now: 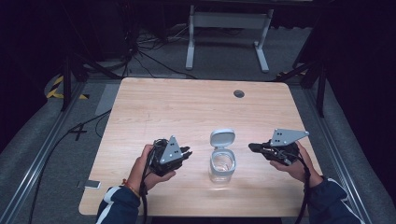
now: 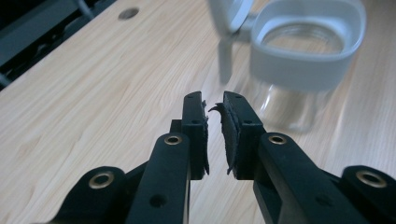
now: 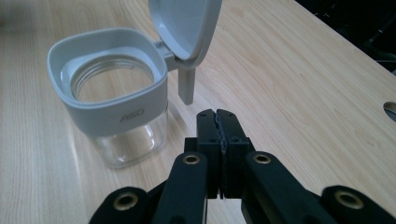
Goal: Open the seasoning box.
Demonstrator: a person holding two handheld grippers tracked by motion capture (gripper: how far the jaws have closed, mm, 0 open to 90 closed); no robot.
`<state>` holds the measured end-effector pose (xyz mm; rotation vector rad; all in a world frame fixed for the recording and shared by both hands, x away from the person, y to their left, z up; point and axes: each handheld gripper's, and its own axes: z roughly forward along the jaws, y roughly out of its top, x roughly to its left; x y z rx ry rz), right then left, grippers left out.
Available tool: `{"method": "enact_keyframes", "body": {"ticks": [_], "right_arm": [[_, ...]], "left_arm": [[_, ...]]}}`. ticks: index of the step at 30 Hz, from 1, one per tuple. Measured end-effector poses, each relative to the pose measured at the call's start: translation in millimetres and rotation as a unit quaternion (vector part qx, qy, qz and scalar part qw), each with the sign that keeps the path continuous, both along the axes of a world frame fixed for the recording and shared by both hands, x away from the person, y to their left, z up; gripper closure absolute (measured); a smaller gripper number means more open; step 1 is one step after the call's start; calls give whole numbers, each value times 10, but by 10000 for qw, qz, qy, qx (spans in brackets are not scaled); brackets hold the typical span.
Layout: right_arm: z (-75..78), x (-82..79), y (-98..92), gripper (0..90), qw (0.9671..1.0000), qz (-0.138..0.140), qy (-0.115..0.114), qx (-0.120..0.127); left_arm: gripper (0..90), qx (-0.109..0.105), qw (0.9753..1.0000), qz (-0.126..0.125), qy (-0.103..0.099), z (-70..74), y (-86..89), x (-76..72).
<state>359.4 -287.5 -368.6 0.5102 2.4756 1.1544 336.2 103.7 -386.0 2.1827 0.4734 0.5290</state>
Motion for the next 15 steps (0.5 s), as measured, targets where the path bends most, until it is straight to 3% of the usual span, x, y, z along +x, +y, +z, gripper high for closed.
{"method": "enact_keyframes", "body": {"ticks": [2,9,15], "right_arm": [[-21,-19,-18,893,10000,-22,-4,-68],[-67,-87,-79,884,9997,-124,-17,-231],[-130,-115,-158,835,9992,-217,-6,-334]], "left_arm": [[791,156,9998,122,-29,-33,87,-2],[775,363,9981,476,135,-183,348,-4],[714,657,9949,726,238,-305,528,6]]}}
